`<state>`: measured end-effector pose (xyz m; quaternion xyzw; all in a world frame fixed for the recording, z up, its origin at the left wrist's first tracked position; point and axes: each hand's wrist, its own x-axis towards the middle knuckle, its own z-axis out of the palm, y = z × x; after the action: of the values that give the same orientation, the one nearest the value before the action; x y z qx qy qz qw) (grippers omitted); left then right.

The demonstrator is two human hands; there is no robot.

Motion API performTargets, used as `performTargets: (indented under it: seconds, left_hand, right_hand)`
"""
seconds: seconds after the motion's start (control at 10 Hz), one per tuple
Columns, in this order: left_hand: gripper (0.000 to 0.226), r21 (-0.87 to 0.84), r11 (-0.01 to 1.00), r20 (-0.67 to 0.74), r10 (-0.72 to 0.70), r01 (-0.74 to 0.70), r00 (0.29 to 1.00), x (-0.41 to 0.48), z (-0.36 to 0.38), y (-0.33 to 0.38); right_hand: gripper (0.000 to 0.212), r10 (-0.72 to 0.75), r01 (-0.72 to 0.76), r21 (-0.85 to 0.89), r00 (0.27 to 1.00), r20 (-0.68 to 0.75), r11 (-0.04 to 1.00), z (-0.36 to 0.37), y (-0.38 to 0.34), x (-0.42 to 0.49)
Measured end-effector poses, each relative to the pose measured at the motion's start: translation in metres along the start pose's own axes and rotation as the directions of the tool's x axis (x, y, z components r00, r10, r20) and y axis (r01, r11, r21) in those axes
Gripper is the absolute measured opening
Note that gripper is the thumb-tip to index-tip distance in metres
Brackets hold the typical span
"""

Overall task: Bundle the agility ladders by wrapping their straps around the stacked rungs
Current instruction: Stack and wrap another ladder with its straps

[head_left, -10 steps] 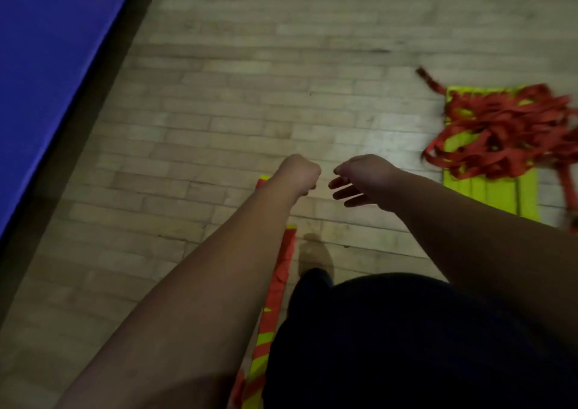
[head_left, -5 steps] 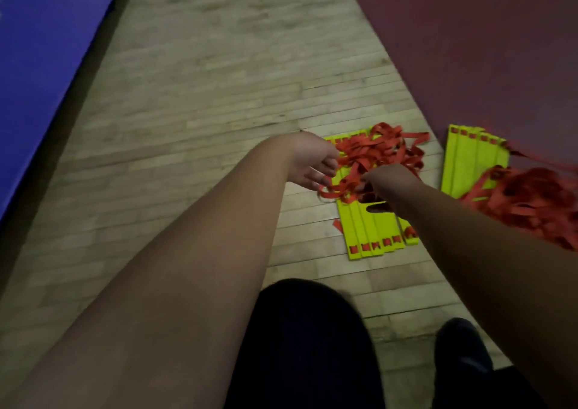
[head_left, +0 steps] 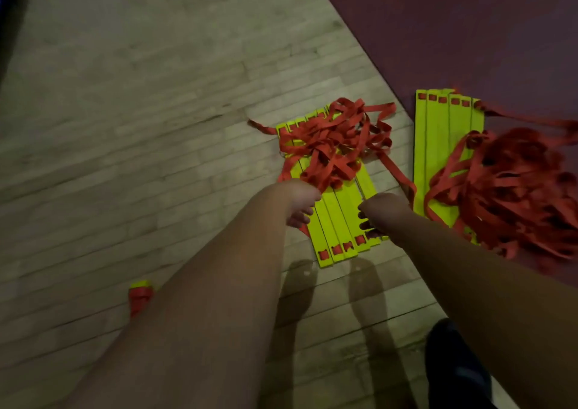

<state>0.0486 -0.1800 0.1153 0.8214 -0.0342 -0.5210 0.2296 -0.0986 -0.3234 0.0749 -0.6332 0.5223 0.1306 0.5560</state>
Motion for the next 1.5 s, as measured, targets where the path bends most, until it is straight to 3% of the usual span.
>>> performTargets:
  seconds: [0.2, 0.3, 0.4, 0.6, 0.7, 0.8, 0.9, 1.0, 1.1, 1.2, 1.3, 1.4, 1.5]
  left_hand:
    - [0.015, -0.081, 0.997, -0.177, 0.004, -0.018, 0.984, 0.090, 0.051, -0.047]
    - [0.045, -0.171, 0.984, -0.205, -0.086, 0.051, 0.975, 0.110, 0.072, -0.063]
    - [0.081, -0.366, 0.924, -0.153, -0.173, 0.107, 0.973, 0.124, 0.089, -0.070]
    - [0.098, -0.462, 0.876, -0.108, -0.210, 0.138, 0.972, 0.193, 0.115, -0.107]
    - [0.088, -0.499, 0.857, -0.082, -0.194, 0.128, 0.978, 0.170, 0.110, -0.099]
    - [0.065, -0.525, 0.844, -0.133, -0.213, 0.114, 0.968, 0.144, 0.108, -0.087]
    - [0.075, -0.509, 0.853, -0.159, -0.226, 0.116, 0.961, 0.136, 0.112, -0.079]
    - [0.102, -0.533, 0.828, -0.152, -0.296, 0.174, 0.943, 0.147, 0.122, -0.085]
    - [0.126, -0.511, 0.846, -0.158, -0.268, 0.154, 0.950, 0.171, 0.139, -0.108]
    - [0.111, -0.490, 0.862, -0.159, -0.233, 0.128, 0.959, 0.148, 0.134, -0.116]
    - [0.116, -0.530, 0.847, -0.142, -0.133, 0.038, 0.981, 0.139, 0.132, -0.134]
    - [0.089, -0.628, 0.778, -0.034, -0.030, 0.002, 0.999, 0.112, 0.123, -0.131]
    - [0.041, -0.693, 0.721, 0.036, 0.041, -0.005, 0.999, 0.088, 0.114, -0.120]
  right_hand:
    - [0.027, -0.095, 0.062, -0.221, 0.985, -0.142, 0.973, 0.003, 0.023, 0.055]
    - [0.056, -0.096, 0.054, -0.222, 0.978, -0.185, 0.974, 0.009, 0.031, 0.076]
    - [0.084, -0.063, 0.022, -0.229, 0.983, -0.175, 0.973, 0.020, 0.038, 0.090]
    - [0.071, -0.010, -0.046, -0.373, 0.989, -0.148, 0.927, 0.052, 0.044, 0.099]
    - [0.060, -0.030, -0.072, -0.490, 0.980, -0.197, 0.869, 0.052, 0.035, 0.100]
    - [0.064, -0.170, -0.056, -0.678, 0.950, -0.262, 0.733, 0.041, 0.032, 0.098]
    - [0.072, -0.160, -0.032, -0.638, 0.957, -0.241, 0.769, 0.036, 0.032, 0.098]
    - [0.071, -0.100, -0.047, -0.582, 0.971, -0.218, 0.812, 0.038, 0.035, 0.099]
    - [0.049, -0.139, 0.027, -0.619, 0.981, -0.133, 0.785, 0.045, 0.037, 0.097]
    - [0.057, -0.093, 0.021, -0.599, 0.992, -0.090, 0.800, 0.050, 0.041, 0.093]
    - [0.074, 0.002, -0.010, -0.564, 1.000, -0.016, 0.826, 0.053, 0.046, 0.092]
    - [0.082, 0.106, -0.077, -0.406, 0.993, 0.050, 0.911, 0.062, 0.054, 0.090]
    - [0.090, 0.116, -0.086, -0.343, 0.991, 0.068, 0.936, 0.072, 0.056, 0.081]
